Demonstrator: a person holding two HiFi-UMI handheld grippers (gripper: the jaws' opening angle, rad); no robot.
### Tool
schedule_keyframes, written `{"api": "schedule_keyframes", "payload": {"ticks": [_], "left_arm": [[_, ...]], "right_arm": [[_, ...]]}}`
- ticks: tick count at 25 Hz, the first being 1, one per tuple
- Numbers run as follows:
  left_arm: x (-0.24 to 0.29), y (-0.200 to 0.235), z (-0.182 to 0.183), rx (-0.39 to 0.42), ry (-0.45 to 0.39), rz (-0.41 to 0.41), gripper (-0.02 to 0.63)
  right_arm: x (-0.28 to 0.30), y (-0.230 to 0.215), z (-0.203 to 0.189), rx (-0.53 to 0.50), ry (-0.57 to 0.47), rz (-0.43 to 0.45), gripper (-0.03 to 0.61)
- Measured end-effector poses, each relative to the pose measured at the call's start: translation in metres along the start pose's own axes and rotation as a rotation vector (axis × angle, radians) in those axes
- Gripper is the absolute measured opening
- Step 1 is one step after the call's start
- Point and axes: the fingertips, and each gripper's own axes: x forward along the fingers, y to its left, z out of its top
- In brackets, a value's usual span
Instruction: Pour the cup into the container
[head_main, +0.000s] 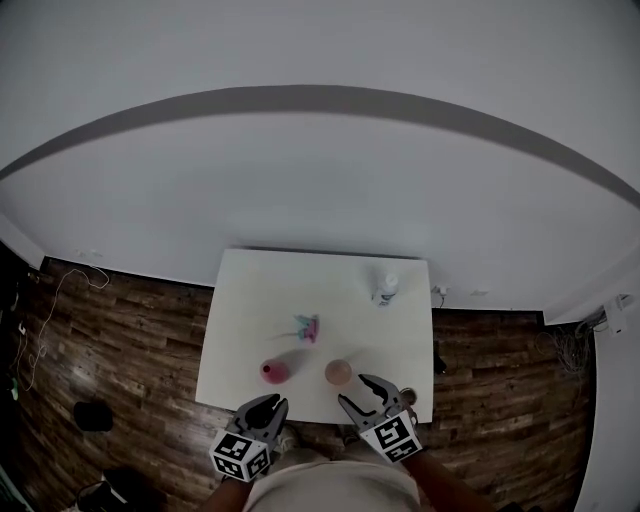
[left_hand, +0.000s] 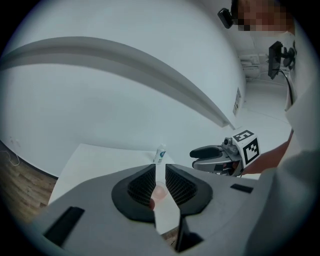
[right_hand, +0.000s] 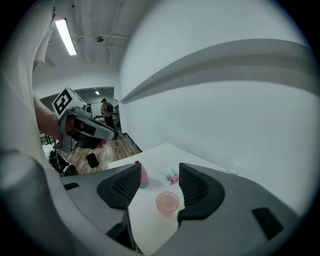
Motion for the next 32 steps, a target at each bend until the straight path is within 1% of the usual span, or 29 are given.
{"api": "schedule_keyframes", "payload": {"ticks": [4,9,20,29,32], "left_arm": [[0.006,-0.007,0.000,0.003,-0.011,0.054,0.048],[0.011,-0.010,-0.004,-0.011,-0.026,0.129,0.012],[0.025,-0.033,-0.026,-0.060,-0.035,0.235,0.011],[0.029,-0.041,-0.038,-0.068,-0.011,0.291,0.011],[0.028,-0.042,-0.041,-0.067,-0.001,0.301,0.011]], "right_arm": [[0.002,-0.002,-0.009,-0.020,0.002,0.064,0.237],[0.008,-0.007,-0.023,-0.057,0.021,0.135,0.249],[0.019,-0.017,-0.057,-0.131,0.065,0.253,0.261],[0.033,-0.021,-0.083,-0.166,0.098,0.311,0.275],[0.039,-0.021,-0.094,-0.177,0.113,0.317,0.300]]}}
